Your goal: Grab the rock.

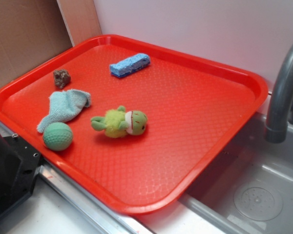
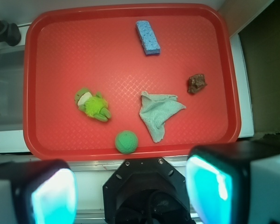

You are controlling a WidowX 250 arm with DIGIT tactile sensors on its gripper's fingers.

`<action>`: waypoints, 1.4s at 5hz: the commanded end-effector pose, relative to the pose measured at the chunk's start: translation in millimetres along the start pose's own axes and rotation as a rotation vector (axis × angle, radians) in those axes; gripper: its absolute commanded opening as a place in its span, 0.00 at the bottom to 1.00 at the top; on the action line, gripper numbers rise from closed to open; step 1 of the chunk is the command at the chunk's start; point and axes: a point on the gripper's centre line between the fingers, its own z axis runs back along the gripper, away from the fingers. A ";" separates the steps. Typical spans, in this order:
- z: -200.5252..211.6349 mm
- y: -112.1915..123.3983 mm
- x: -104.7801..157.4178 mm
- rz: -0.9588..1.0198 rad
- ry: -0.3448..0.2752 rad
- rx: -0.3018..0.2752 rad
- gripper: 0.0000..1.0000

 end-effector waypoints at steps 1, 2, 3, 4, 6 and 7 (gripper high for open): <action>0.0 0.0 0.0 0.000 0.000 0.000 1.00; -51.6 17.5 15.4 -0.262 0.089 0.080 1.00; -79.6 34.3 38.3 -0.518 0.102 0.128 1.00; -94.3 55.0 49.6 -0.759 0.074 0.151 1.00; -111.6 99.0 66.1 -0.852 0.019 0.148 1.00; -111.6 99.0 66.1 -0.852 0.019 0.148 1.00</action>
